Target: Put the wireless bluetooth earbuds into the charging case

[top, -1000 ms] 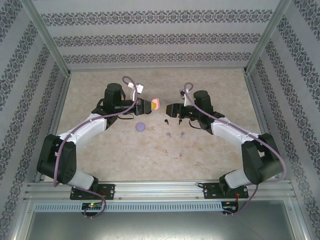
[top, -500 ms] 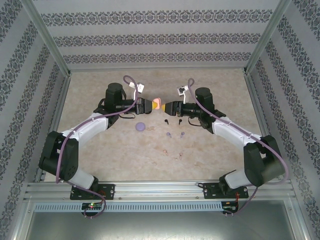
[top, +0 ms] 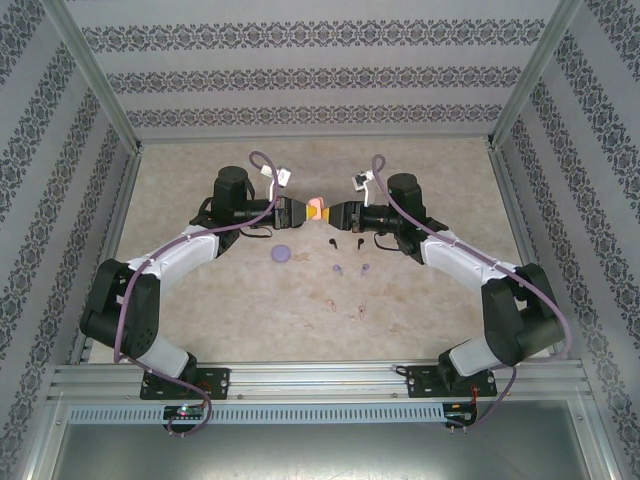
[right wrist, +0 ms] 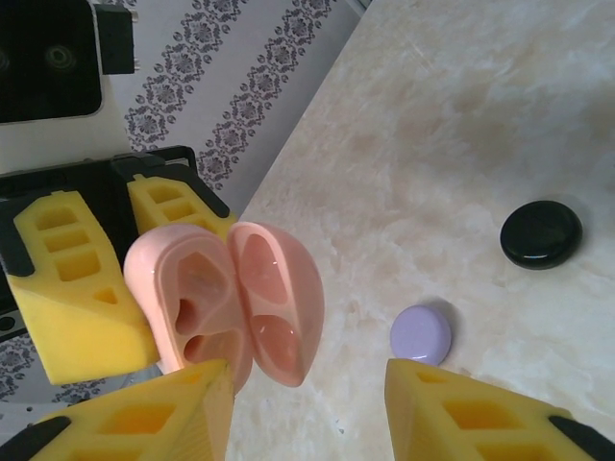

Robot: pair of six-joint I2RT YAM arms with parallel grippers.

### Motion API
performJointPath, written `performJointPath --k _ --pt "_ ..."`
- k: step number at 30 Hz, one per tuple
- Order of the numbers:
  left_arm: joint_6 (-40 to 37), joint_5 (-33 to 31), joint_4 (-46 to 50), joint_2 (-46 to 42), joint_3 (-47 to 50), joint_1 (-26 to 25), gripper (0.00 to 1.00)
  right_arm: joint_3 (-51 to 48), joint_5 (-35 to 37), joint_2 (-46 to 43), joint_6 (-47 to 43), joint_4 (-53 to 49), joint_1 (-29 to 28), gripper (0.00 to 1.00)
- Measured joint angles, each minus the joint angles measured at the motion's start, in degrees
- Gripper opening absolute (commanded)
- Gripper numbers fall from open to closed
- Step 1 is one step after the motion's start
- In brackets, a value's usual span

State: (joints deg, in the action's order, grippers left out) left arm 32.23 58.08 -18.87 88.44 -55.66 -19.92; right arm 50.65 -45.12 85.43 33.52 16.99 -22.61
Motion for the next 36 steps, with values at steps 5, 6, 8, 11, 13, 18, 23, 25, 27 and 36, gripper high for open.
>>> performJointPath --k 5,6,8,11,13,18,23,25,27,36 --pt "0.00 0.00 0.00 0.00 0.00 -0.02 0.00 0.00 -0.02 1.11 0.63 0.33 0.00 0.42" --pt "0.00 0.00 0.00 0.00 0.00 -0.02 0.00 0.00 -0.02 1.29 0.72 0.44 0.00 0.42" --pt "0.00 0.00 0.00 0.00 0.00 -0.07 0.00 0.00 -0.24 1.49 0.85 0.48 0.00 0.42" --pt "0.00 0.00 0.00 0.02 0.00 -0.39 0.00 0.00 -0.50 1.53 0.96 0.85 0.00 0.41" --pt "0.00 0.00 0.00 0.02 0.00 -0.55 0.00 0.00 -0.83 1.55 1.09 1.22 0.00 0.40" --pt "0.00 0.00 -0.02 0.24 -0.09 -0.76 0.00 0.24 -1.25 1.77 1.46 1.99 0.00 0.34" --pt "0.17 0.00 -0.04 0.57 -0.09 -0.76 0.00 0.31 -1.57 2.32 2.21 2.27 0.00 0.22" --pt "0.24 -0.04 -0.26 0.57 -0.09 -0.81 0.00 0.31 -1.88 2.58 2.36 2.56 0.00 0.16" --pt "0.39 -0.04 -0.44 0.61 -0.09 -0.90 0.00 0.31 -2.14 2.60 2.54 2.86 0.00 0.13" --pt "0.63 -0.39 -0.87 0.83 -0.09 -1.05 0.05 0.31 -2.34 2.60 2.82 2.99 0.00 0.00"
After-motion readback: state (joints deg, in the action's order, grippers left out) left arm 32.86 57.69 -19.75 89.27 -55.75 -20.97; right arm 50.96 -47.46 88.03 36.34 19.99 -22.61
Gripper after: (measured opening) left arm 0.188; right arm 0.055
